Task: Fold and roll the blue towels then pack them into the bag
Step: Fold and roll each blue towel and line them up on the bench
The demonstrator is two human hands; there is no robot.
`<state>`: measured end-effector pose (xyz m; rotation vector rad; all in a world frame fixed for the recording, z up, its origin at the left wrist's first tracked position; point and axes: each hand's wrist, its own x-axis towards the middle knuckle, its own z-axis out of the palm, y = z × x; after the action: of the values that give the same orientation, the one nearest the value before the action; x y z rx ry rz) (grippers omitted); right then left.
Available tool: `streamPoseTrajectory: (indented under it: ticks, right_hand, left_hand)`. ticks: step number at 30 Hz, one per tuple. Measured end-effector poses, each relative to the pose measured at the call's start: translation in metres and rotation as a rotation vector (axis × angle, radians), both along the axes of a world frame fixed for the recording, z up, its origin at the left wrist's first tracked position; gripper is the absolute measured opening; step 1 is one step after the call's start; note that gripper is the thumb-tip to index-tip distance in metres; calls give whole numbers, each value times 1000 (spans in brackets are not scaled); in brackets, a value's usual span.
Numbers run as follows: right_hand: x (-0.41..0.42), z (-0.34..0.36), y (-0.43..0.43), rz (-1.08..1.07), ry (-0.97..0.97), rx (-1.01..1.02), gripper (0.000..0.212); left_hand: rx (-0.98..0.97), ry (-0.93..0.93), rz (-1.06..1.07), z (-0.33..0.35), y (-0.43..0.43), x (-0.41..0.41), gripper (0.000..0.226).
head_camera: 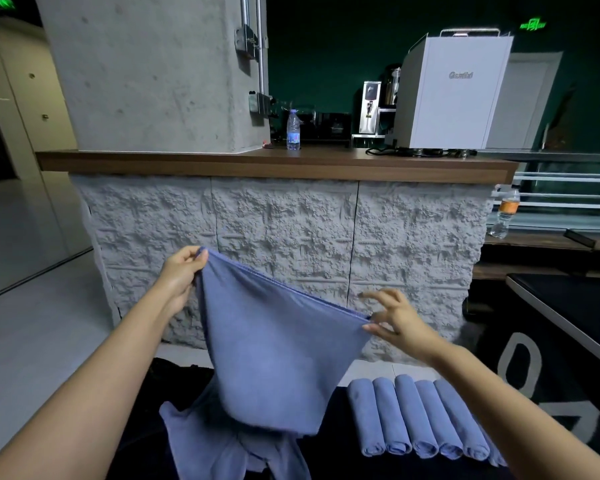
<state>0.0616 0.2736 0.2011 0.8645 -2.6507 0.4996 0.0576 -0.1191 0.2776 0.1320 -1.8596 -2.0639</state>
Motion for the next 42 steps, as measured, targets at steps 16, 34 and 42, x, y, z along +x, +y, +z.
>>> streamPoseTrajectory:
  ticks: [16, 34, 42]
  right_hand:
    - [-17, 54, -8, -345, -148, -542, 15]
    - [17, 60, -134, -207, -540, -1073, 20]
    - [25, 61, -126, 9, -537, -1034, 13]
  left_hand:
    - [21, -1, -95, -35, -18, 3, 20]
    - [-212, -74, -149, -30, 109, 14, 12]
    - [-216, 67, -309, -30, 120, 21, 6]
